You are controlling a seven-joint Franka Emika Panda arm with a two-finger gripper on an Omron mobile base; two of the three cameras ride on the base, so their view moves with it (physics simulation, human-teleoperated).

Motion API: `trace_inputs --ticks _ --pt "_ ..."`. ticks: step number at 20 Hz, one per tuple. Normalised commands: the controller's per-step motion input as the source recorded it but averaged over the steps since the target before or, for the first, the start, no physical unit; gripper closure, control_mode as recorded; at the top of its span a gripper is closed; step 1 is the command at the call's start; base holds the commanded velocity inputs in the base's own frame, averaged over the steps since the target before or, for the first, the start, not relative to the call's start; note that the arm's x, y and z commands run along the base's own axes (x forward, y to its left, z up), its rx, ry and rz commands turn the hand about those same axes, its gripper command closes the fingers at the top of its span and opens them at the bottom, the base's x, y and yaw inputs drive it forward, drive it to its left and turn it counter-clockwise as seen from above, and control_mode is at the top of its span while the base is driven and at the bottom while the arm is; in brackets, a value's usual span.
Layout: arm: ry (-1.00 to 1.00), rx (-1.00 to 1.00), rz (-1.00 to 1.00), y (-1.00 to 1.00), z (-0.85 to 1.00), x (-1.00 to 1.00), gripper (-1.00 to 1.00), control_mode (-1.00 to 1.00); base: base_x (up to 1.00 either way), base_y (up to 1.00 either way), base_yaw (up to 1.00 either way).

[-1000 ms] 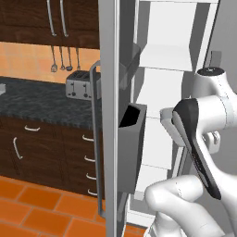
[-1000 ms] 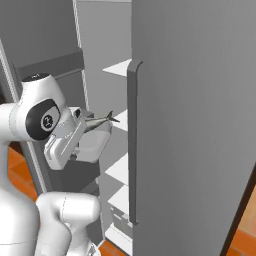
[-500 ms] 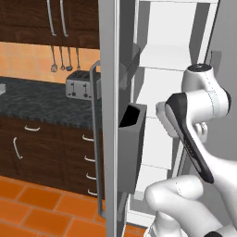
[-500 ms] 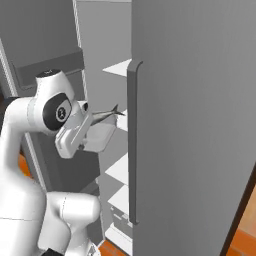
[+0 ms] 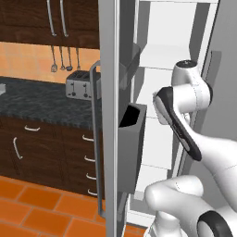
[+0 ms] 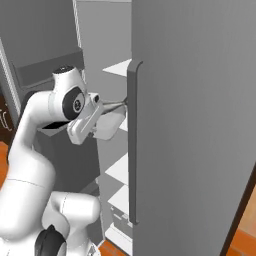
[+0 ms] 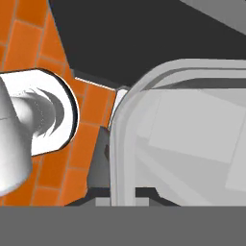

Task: Take the meat container that has the fish and place it on the second highest rack of the freezer. Then take the vegetable container that has the sweet potato and cucumber and place it on the highest rack of the freezer.

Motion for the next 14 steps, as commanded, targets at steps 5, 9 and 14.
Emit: trace_inputs --ticks 5,9,14 --pt "-0.01 0.0 0.0 -0.15 -0.22 0.53 1.0 -1.0 0.0 0.0 0.0" --pt "-0.04 0.0 0.0 -0.16 -0.51 0.42 1.0 -1.0 0.0 0.0 0.0" --pt "-0.05 0.0 0.0 -0.05 -0.33 0.27 1.0 -1.0 0.0 0.0 0.0"
